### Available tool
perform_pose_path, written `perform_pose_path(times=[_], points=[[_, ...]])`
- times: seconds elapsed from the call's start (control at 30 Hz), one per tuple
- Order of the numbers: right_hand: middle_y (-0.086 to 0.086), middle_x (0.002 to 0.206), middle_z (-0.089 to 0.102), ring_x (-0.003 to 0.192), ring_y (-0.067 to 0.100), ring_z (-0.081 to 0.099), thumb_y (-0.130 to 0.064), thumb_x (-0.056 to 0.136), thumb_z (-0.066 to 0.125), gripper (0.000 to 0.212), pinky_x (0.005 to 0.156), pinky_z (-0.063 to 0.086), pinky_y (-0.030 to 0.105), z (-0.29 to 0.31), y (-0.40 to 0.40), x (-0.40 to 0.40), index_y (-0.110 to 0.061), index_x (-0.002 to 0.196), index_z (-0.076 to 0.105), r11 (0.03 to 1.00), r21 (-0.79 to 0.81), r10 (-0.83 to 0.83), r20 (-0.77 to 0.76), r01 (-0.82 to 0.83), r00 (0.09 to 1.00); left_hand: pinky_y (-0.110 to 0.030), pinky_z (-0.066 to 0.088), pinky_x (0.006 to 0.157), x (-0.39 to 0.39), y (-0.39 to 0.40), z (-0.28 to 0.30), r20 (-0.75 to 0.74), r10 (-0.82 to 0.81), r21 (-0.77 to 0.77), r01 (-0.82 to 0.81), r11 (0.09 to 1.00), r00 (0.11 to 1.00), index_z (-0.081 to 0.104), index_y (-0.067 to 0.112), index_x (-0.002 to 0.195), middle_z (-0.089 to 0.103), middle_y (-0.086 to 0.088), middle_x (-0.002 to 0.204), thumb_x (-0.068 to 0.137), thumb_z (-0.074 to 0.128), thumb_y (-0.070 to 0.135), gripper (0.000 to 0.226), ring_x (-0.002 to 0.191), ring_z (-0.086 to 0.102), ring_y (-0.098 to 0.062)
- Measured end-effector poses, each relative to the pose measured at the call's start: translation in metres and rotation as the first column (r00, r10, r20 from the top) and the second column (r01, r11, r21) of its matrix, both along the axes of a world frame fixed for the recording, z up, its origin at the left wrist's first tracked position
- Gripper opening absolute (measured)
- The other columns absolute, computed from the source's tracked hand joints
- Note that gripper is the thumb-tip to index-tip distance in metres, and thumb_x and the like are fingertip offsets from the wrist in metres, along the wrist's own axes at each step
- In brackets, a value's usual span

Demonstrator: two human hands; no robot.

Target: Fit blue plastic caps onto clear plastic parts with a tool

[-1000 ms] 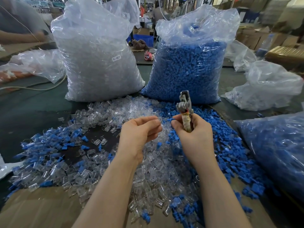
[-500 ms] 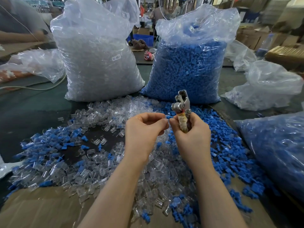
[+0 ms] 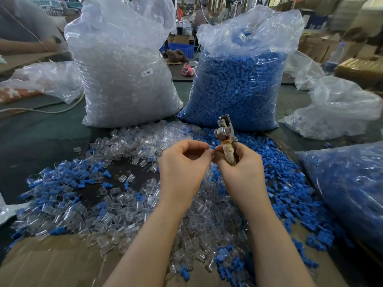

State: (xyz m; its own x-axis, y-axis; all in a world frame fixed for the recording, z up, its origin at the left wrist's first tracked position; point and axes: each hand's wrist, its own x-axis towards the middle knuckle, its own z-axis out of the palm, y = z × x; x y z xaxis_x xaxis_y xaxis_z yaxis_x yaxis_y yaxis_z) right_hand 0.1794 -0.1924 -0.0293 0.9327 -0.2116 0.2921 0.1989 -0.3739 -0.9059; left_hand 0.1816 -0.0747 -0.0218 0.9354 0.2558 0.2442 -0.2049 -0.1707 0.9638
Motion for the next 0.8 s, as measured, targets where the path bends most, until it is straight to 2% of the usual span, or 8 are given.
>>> perform_pose_path(times=[0.17, 0.27, 0.33, 0.43, 0.53, 0.63, 0.8], points=[[-0.007, 0.079, 0.070, 0.075, 0.013, 0.066, -0.019, 0.087, 0.068, 0.009, 0.073, 0.058, 0.041, 0.001, -0.006, 0.000, -0.027, 0.084, 0.068, 0.996, 0.002, 0.089, -0.053, -0.089, 0.995, -0.023, 0.058, 0.068, 0.002, 0.003, 0.000, -0.005, -0.005, -0.033, 0.005, 0.999, 1.000, 0.072, 0.022, 0.078, 0.073, 0.007, 0.071, 0.083, 0.077, 0.009, 0.015, 0.070, 0.071, -0.009], [-0.017, 0.080, 0.069, 0.073, 0.003, 0.065, -0.016, 0.087, 0.068, 0.013, 0.067, 0.054, 0.020, 0.001, -0.015, 0.000, -0.029, 0.087, 0.067, 0.986, -0.027, 0.162, -0.110, -0.166, 0.981, -0.015, 0.054, 0.064, 0.004, 0.006, 0.001, -0.023, -0.046, -0.133, 0.043, 0.990, 0.999, 0.070, 0.016, 0.081, 0.072, 0.006, 0.069, 0.086, 0.073, 0.004, 0.014, 0.067, 0.070, -0.006], [-0.021, 0.078, 0.067, 0.071, 0.000, 0.062, -0.016, 0.086, 0.068, 0.013, 0.063, 0.049, 0.015, 0.001, -0.020, -0.001, -0.029, 0.088, 0.066, 0.976, -0.059, 0.198, -0.150, -0.208, 0.969, -0.014, 0.053, 0.064, 0.004, 0.009, 0.002, -0.016, -0.071, -0.167, 0.068, 0.984, 0.997, 0.070, 0.013, 0.083, 0.072, 0.004, 0.071, 0.087, 0.071, 0.003, 0.011, 0.068, 0.070, -0.007], [-0.016, 0.079, 0.067, 0.072, 0.007, 0.062, -0.018, 0.086, 0.068, 0.010, 0.070, 0.053, 0.032, 0.003, -0.021, -0.003, -0.027, 0.089, 0.065, 0.967, -0.106, 0.211, -0.189, -0.234, 0.959, -0.013, 0.053, 0.065, 0.004, 0.011, 0.002, 0.012, -0.095, -0.171, 0.095, 0.981, 0.995, 0.070, 0.011, 0.086, 0.072, 0.002, 0.074, 0.088, 0.070, 0.003, 0.009, 0.070, 0.070, -0.007], [-0.004, 0.079, 0.069, 0.078, 0.021, 0.064, -0.019, 0.084, 0.068, 0.006, 0.077, 0.055, 0.047, 0.005, -0.018, -0.005, -0.023, 0.087, 0.066, 0.970, -0.124, 0.188, -0.170, -0.210, 0.967, -0.013, 0.053, 0.066, 0.004, 0.012, 0.002, 0.027, -0.102, -0.160, 0.105, 0.982, 0.994, 0.071, 0.007, 0.089, 0.073, 0.000, 0.076, 0.089, 0.069, 0.003, 0.005, 0.071, 0.071, -0.008], [-0.001, 0.079, 0.068, 0.078, 0.024, 0.064, -0.020, 0.083, 0.067, 0.004, 0.077, 0.055, 0.050, 0.005, -0.018, -0.005, -0.022, 0.086, 0.065, 0.968, -0.127, 0.193, -0.174, -0.216, 0.966, -0.013, 0.053, 0.066, 0.004, 0.013, 0.001, 0.034, -0.103, -0.155, 0.107, 0.982, 0.994, 0.071, 0.010, 0.089, 0.074, 0.001, 0.076, 0.089, 0.070, 0.004, 0.006, 0.072, 0.071, -0.008], [-0.009, 0.078, 0.065, 0.073, 0.016, 0.060, -0.017, 0.084, 0.066, 0.011, 0.072, 0.052, 0.044, 0.002, -0.019, -0.004, -0.028, 0.086, 0.063, 0.941, -0.170, 0.253, -0.224, -0.293, 0.941, -0.014, 0.053, 0.068, 0.005, 0.013, 0.001, 0.056, -0.112, -0.163, 0.120, 0.979, 0.992, 0.070, 0.015, 0.085, 0.073, 0.005, 0.074, 0.090, 0.068, 0.004, 0.012, 0.073, 0.071, -0.008]])
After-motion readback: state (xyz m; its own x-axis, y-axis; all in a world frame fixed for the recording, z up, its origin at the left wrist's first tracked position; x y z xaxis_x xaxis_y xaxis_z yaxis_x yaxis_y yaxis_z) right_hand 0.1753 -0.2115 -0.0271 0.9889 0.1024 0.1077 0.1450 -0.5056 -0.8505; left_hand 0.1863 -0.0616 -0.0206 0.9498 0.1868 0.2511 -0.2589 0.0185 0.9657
